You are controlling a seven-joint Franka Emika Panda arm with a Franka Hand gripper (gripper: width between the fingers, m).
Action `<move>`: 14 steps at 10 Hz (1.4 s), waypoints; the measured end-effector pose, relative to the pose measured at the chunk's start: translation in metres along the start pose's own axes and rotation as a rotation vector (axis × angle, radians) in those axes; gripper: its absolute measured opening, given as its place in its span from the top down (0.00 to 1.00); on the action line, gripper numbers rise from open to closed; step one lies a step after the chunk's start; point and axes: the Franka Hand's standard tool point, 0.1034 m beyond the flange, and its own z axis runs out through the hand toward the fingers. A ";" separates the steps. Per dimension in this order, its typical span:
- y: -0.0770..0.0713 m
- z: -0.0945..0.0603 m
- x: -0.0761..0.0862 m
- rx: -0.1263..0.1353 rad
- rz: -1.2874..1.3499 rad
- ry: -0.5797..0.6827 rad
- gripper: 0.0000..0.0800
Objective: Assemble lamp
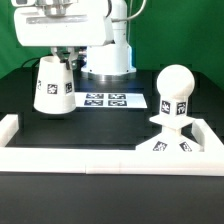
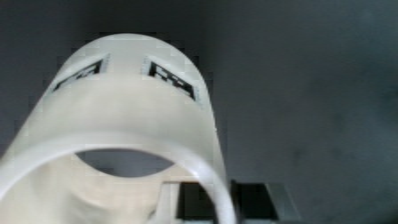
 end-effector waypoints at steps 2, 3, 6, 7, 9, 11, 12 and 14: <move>-0.029 -0.020 -0.002 0.025 0.046 0.001 0.94; -0.028 -0.019 -0.002 0.027 0.026 0.005 0.94; -0.027 -0.016 -0.003 0.022 0.028 0.000 0.94; -0.029 -0.016 -0.004 0.023 0.030 -0.001 0.94; -0.059 -0.031 -0.004 0.053 0.052 -0.018 0.94; -0.084 -0.045 0.003 0.077 0.078 -0.014 0.94; -0.104 -0.052 0.004 0.081 0.113 -0.020 0.94; -0.126 -0.058 0.007 0.065 0.120 -0.026 0.94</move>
Offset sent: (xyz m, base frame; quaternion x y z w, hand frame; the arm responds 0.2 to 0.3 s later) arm 0.0000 0.0000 0.0000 0.0000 0.0000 0.0000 1.0000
